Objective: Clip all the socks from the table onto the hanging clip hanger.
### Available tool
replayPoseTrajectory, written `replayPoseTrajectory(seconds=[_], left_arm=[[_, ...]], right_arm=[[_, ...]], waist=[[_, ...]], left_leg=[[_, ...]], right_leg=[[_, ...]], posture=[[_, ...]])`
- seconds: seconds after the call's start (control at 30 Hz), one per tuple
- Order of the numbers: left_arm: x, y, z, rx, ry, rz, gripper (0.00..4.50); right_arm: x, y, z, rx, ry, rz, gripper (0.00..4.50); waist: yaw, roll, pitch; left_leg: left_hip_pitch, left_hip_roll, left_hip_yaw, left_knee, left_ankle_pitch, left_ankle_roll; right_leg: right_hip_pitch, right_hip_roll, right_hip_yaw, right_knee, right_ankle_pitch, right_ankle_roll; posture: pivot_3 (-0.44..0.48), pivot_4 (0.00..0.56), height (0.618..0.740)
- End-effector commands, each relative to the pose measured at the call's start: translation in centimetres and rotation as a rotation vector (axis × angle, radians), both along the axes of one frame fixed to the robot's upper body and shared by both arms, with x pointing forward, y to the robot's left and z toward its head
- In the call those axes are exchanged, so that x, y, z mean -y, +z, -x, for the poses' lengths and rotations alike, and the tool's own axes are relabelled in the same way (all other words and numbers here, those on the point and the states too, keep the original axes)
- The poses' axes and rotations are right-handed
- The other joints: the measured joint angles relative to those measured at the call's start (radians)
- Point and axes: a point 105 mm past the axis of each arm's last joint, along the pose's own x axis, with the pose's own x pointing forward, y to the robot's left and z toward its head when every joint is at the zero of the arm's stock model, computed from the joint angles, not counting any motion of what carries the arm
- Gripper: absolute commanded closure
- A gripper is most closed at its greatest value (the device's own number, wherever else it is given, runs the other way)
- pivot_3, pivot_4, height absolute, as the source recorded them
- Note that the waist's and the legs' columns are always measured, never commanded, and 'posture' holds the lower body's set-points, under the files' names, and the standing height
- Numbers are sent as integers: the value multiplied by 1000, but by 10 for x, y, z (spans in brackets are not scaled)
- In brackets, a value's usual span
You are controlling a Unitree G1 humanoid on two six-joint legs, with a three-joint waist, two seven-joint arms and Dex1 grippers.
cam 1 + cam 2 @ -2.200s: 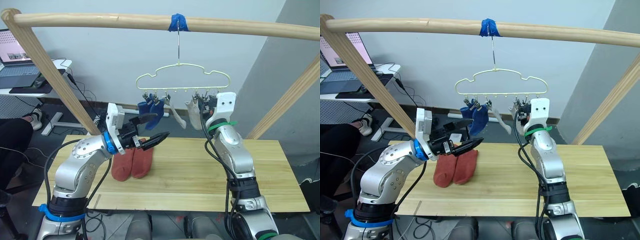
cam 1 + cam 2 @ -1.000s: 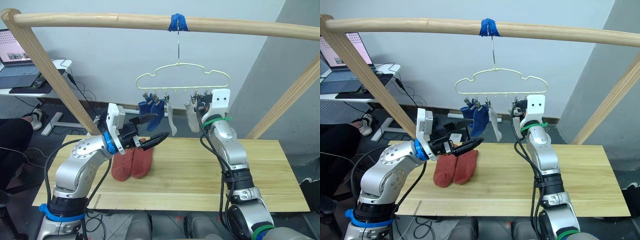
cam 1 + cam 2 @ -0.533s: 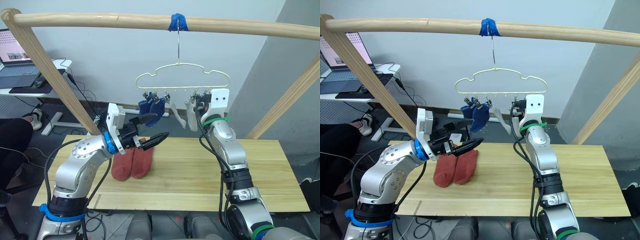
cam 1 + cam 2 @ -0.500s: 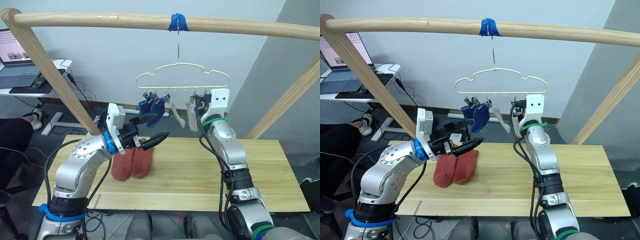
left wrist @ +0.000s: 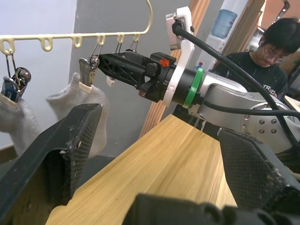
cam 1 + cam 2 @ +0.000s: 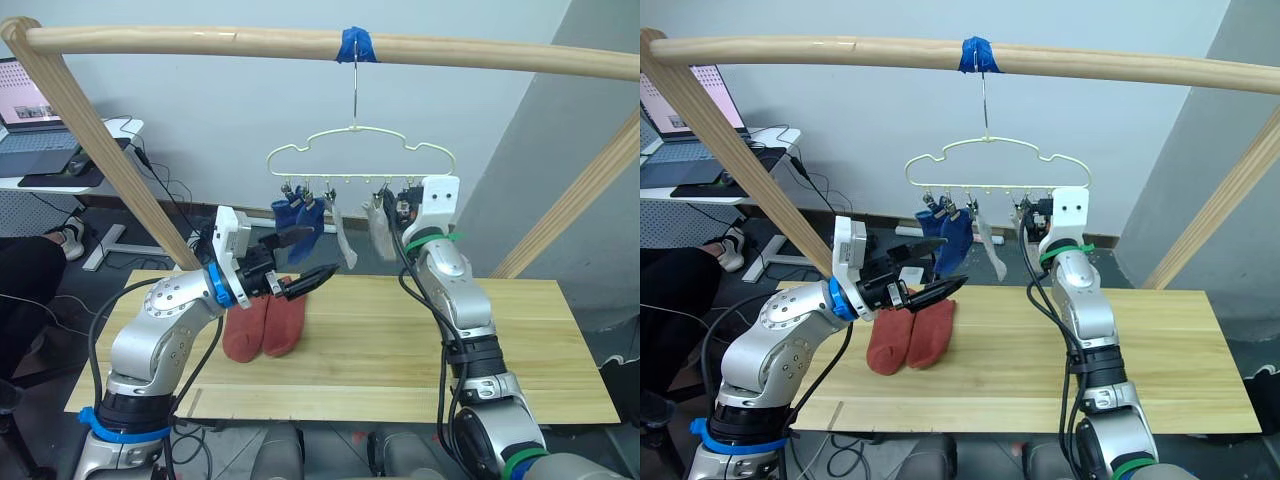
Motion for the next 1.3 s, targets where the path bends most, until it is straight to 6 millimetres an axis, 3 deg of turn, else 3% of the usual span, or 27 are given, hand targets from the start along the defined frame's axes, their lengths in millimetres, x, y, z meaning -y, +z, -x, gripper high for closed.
replayPoseTrajectory(seconds=[0.03, 0.07, 0.13, 0.3, 0.87, 1.13, 1.3], left_arm=[[5, 9, 3, 48, -15, -2, 0], [5, 9, 3, 48, -15, -2, 0], [5, 9, 3, 48, -14, -2, 0], [4, 8, 3, 49, -11, -4, 0], [3, 6, 5, 42, -10, -8, 0], [2, 2, 5, 31, -13, -16, 0], [4, 2, 4, 29, -22, -14, 0]], right_arm=[[-4, 21, -1, 70, 3, -15, 1069], [-5, 22, -1, 71, 6, -18, 1069], [-8, 22, -1, 72, 12, -24, 1626], [-12, 22, 0, 69, 24, -29, 3380], [-10, 19, 0, 57, 51, -35, 3380], [7, 19, 10, 2, 257, -38, 3380], [2, 22, 18, -46, 406, -86, 3380]], waist=[[0, 0, 0], [0, 0, 0], [0, 0, 0], [0, 0, 0], [0, 0, 0], [1, 0, 0], [-4, 0, 0]], left_leg=[[0, 0, 0, 0, 0, 0], [0, 0, 0, 0, 0, 0], [0, 0, 0, 0, 0, 0], [0, 0, 0, -1, 0, 0], [0, 0, 0, -1, 0, 0], [0, 0, 0, -1, 0, 0], [0, 0, 0, -1, 0, 0]], right_leg=[[0, 0, 0, 0, 0, 0], [0, 0, 0, 0, 0, 0], [0, 0, 0, 0, 0, 0], [0, 0, 0, -1, 0, 0], [0, 0, 0, -1, 0, 0], [0, 0, 0, -1, 0, 0], [0, 0, 0, -1, 0, 0]], posture=[[80, 141, 740], [80, 141, 740], [81, 141, 740], [85, 141, 740], [88, 136, 740], [70, 133, 740], [63, 132, 740]])
